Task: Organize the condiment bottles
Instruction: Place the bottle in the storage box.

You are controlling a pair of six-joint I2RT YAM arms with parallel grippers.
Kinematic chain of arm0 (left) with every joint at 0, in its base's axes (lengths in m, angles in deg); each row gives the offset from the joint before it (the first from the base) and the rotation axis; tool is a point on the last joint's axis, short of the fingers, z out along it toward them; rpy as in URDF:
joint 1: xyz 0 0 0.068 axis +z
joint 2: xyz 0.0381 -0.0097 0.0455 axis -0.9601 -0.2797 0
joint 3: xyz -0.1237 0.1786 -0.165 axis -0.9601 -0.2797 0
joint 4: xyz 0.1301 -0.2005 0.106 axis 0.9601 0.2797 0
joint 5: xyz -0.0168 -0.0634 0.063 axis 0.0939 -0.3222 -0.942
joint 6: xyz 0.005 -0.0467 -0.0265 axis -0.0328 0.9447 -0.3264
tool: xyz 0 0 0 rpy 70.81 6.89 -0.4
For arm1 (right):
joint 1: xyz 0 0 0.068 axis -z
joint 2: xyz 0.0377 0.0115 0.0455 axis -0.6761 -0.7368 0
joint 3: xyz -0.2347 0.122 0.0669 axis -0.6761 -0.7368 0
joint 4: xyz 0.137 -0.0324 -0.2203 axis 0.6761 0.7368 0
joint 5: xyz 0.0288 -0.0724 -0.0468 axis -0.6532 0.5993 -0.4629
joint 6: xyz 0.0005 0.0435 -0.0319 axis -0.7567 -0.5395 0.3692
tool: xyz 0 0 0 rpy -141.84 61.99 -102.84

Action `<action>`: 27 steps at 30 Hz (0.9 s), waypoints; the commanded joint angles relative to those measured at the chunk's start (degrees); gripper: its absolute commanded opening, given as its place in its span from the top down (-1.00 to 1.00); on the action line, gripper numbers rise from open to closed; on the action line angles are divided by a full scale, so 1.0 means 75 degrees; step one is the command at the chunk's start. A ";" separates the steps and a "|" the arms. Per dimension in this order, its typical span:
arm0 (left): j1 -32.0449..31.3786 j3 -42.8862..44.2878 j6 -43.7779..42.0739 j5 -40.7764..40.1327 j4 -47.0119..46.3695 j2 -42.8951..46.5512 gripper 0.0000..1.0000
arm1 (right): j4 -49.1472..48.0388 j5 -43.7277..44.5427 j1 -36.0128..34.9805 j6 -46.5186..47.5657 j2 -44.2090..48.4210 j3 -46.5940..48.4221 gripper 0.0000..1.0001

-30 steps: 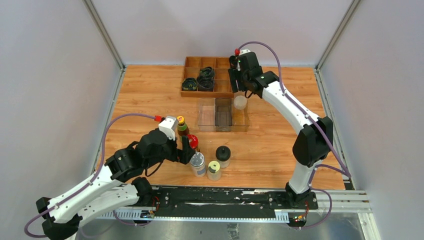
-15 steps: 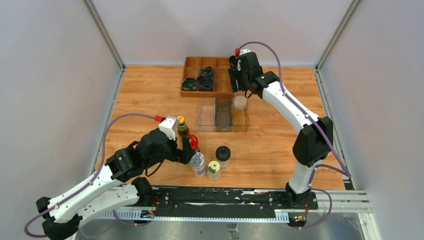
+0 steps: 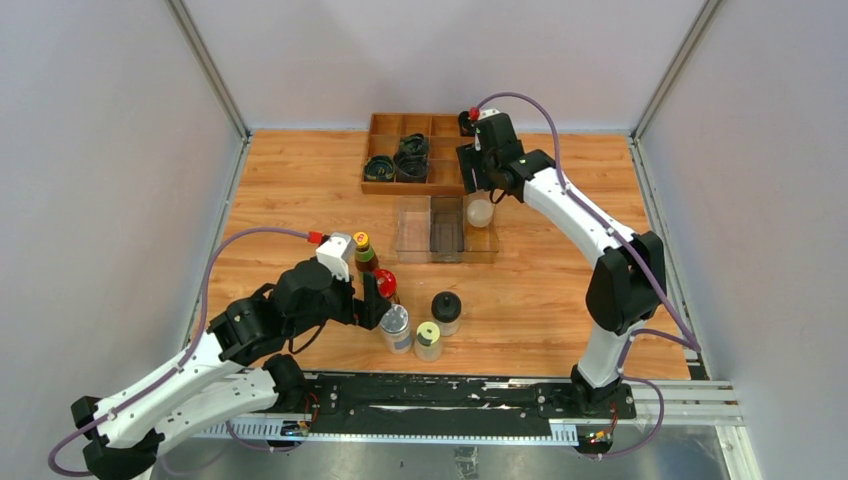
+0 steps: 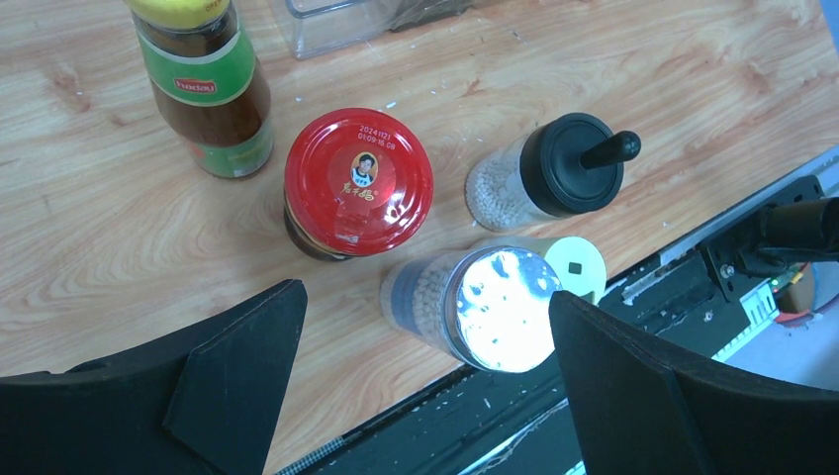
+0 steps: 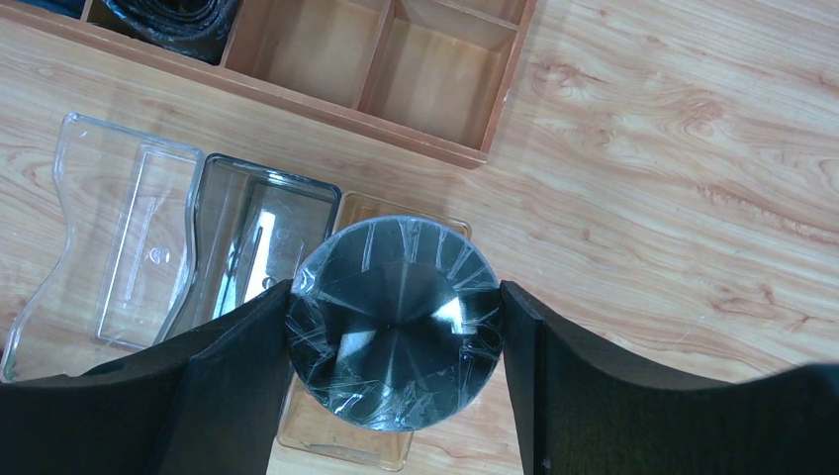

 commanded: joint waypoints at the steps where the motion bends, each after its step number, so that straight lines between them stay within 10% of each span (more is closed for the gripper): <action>1: -0.0066 -0.0048 0.0053 0.0116 0.0047 0.0091 -1.00 | -0.0374 -0.0040 0.0102 -0.0116 0.0508 -0.0119 0.71; 27: -0.0067 -0.0039 0.0024 0.0105 0.0034 0.0044 -1.00 | -0.0592 -0.0134 0.0077 -0.0201 0.0316 -0.0549 0.71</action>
